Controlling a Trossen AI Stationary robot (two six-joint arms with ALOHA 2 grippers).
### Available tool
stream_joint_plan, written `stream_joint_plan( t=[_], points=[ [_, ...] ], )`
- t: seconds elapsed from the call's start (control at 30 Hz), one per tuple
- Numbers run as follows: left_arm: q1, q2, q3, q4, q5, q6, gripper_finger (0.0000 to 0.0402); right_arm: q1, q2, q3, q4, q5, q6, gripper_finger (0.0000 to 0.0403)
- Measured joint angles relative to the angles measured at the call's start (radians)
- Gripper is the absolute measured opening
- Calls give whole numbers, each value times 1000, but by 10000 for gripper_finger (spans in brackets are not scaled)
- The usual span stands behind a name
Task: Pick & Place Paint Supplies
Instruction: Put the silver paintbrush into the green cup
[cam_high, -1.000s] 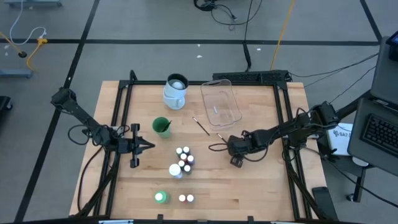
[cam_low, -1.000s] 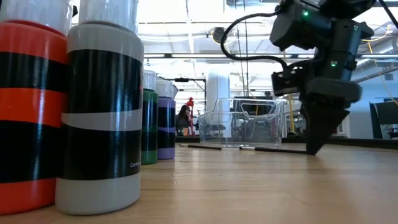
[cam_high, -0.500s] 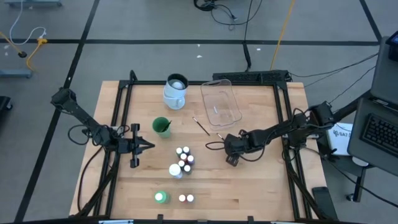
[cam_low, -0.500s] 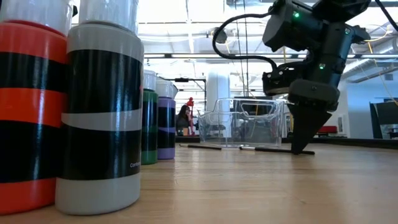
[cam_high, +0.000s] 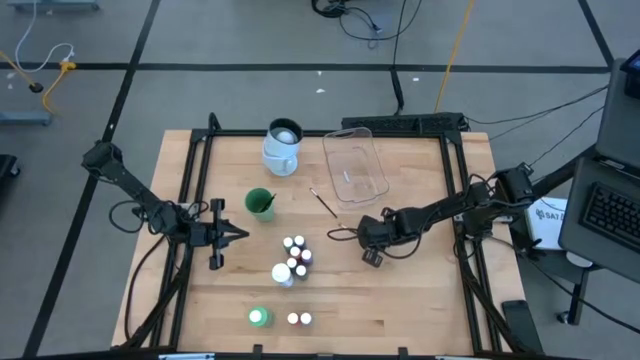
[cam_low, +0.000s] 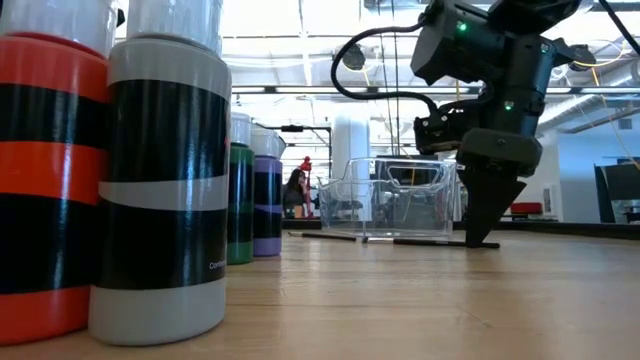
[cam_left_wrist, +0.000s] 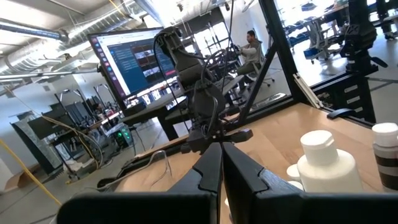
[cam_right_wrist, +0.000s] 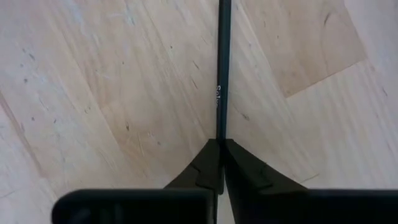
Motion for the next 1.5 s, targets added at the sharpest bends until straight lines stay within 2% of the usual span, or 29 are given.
stream_joint_plan(
  t=[0.13, 0.23, 0.37, 0.57, 0.8, 0.97, 1.07, 1.17, 1.27, 1.33, 1.5],
  points=[
    [0, 0, 0, 0, 0, 0, 19, 16, -16, 2, 23, 17, -33, 4],
    [0, 0, 0, 0, 0, 3, 19, 51, -44, 31, 34, 77, -60, 3],
    [0, 0, 0, 0, 0, 5, 19, 95, -89, 71, 2, 63, -80, 1],
    [0, 0, 0, 0, 1, -2, 19, 145, -137, 121, -14, 184, -102, 1],
    [0, 0, 0, 41, 29, -42, 19, 172, -141, 248, -88, 409, -279, 1],
    [0, 1, 76, 36, 23, -163, 19, 192, -143, 308, -79, 617, -527, 1],
    [0, 19, 175, -85, 32, -241, 19, 210, -142, 324, -44, 739, -702, 1],
    [0, 56, 284, -232, 29, -318, 19, 232, -143, 324, 36, 904, -890, 1],
    [0, 119, 377, -313, 1, -394, 19, 257, -142, 324, 157, 1012, -1138, 1],
    [1, 171, 421, -340, 1, -428, 19, 271, -142, 324, 269, 1050, -1317, 1],
    [19, 310, 508, -398, 30, -518, 19, 281, -111, 325, 604, 1051, -1777, 0]
  ],
)
